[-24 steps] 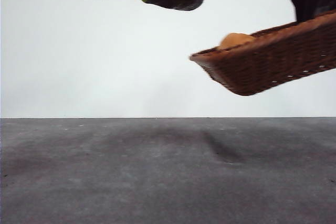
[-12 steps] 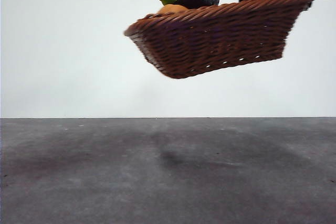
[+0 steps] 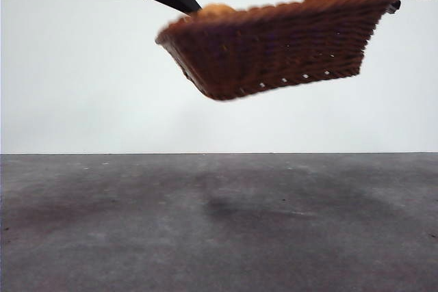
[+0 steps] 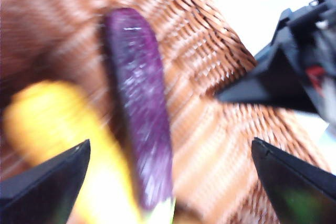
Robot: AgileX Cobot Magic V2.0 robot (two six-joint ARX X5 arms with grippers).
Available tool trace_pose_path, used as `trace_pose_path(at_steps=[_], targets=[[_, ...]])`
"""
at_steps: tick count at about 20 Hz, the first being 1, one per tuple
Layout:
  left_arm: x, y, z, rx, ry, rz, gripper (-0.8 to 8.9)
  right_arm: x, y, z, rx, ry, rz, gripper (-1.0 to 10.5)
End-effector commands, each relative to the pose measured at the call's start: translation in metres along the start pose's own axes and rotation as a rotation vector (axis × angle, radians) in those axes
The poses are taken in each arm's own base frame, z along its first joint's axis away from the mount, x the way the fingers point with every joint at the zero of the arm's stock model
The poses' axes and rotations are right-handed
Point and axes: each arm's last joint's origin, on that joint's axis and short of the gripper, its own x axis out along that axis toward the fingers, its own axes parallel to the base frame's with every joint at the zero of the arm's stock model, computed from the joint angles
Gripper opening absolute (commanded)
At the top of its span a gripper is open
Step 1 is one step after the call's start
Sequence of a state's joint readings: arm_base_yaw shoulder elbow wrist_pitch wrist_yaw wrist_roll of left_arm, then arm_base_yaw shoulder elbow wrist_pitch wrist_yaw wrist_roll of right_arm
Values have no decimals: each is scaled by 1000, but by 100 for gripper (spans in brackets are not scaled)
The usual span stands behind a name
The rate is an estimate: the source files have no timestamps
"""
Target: Help me put the vegetables on the table into the basket
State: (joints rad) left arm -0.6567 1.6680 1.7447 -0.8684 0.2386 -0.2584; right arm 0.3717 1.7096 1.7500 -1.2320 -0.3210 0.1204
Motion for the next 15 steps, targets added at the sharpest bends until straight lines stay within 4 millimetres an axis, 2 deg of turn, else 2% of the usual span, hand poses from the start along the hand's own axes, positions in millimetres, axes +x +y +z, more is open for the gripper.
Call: trace_pose_path(at_steps=[1, 2, 3, 5, 6, 7, 11, 15], targets=[[-29, -4, -6, 123, -7, 11, 534, -2, -6, 1, 23, -15, -15, -8], [-42, -5, -12, 166, 15, 39, 528, -3, -9, 2, 31, -21, -18, -8], [-54, -6, -19, 205, 39, 78, 473, -2, -14, 3, 43, -26, -24, -8], [-77, -7, -30, 245, 70, 128, 190, -1, -29, 6, 81, -26, -38, -8], [-89, -8, -35, 243, 78, 133, 82, 1, -37, 8, 95, -23, -46, -8], [-99, -10, -40, 243, 80, 135, 39, 4, -45, 11, 104, -21, -52, -8], [-140, -14, -61, 252, 80, 167, 24, 27, -84, 19, 142, 39, -60, -8], [-166, -15, -70, 263, 0, 251, -13, 51, -120, 23, 180, 91, -23, -8]])
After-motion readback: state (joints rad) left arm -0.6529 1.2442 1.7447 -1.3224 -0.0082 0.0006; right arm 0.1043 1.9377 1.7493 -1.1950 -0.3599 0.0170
